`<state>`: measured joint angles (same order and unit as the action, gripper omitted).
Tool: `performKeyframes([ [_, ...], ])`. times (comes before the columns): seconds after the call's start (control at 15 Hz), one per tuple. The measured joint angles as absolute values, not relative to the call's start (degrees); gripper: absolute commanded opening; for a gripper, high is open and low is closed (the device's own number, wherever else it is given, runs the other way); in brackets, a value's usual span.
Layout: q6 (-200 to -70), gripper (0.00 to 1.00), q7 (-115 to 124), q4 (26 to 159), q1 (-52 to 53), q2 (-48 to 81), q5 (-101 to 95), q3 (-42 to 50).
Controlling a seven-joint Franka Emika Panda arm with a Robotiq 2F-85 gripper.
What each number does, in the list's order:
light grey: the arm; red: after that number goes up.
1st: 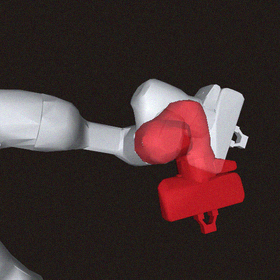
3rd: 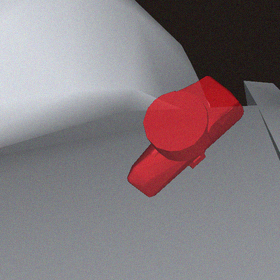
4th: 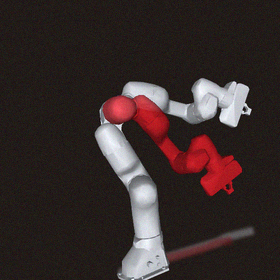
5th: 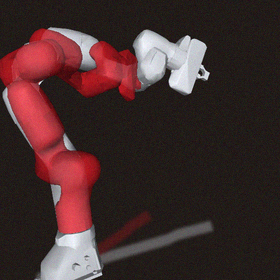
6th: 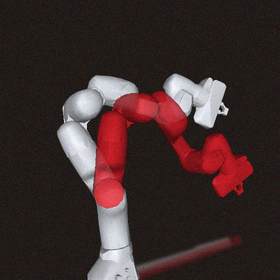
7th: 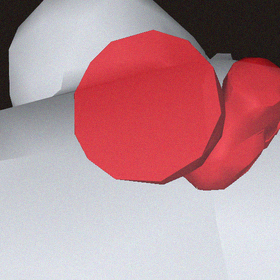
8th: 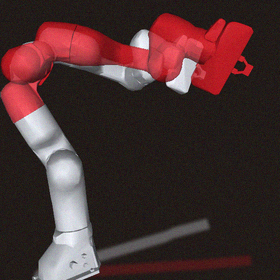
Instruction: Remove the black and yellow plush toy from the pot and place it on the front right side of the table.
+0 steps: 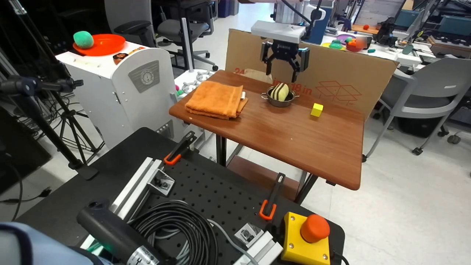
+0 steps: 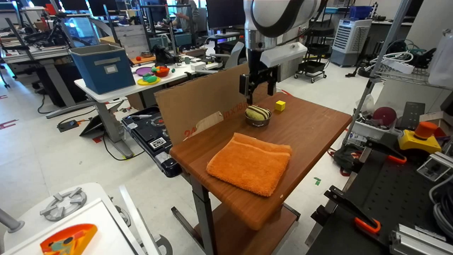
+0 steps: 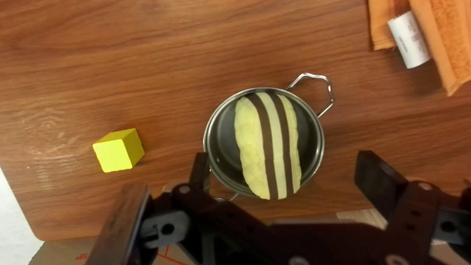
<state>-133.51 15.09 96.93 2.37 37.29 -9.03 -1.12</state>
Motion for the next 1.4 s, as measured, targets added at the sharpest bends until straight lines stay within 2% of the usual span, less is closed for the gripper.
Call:
performKeyframes([
  [0.53,-128.0,0.98,13.4,88.6,2.6,44.7,-7.4,-0.3],
  [0.6,-127.7,0.74,13.4,87.8,2.7,45.4,-7.4,-0.2],
  [0.67,-127.3,0.74,13.4,87.1,2.8,46.1,-7.4,-0.1],
  [0.73,-126.8,0.68,13.4,86.4,3.0,46.7,-7.4,0.0],
  [1.2,-124.4,0.13,13.4,83.1,3.6,49.3,-7.4,0.4],
  [1.33,-123.3,0.02,13.4,82.6,3.6,49.4,-7.4,0.5],
  [1.4,-122.9,0.01,13.4,82.3,3.6,49.3,-7.4,0.5],
])
